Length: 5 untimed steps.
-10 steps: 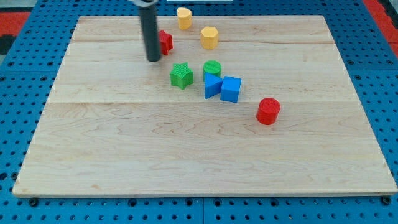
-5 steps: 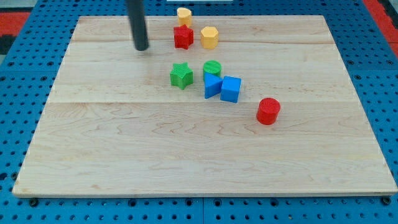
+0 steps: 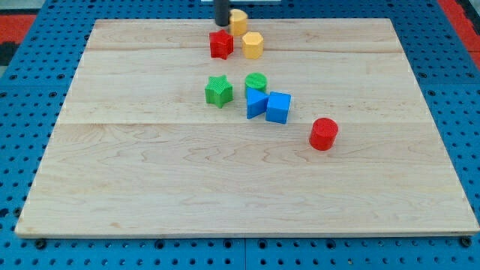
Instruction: Place the hexagon between the heart and red star
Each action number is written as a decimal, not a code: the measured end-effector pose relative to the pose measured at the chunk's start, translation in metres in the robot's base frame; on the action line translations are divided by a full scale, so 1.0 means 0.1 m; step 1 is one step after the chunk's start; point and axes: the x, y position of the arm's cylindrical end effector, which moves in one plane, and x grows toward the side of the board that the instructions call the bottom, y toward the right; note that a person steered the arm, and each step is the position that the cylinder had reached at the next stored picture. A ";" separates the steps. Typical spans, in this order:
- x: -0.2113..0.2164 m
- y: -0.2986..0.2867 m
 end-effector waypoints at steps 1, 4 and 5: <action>0.26 0.33; 0.52 1.44; -0.03 1.52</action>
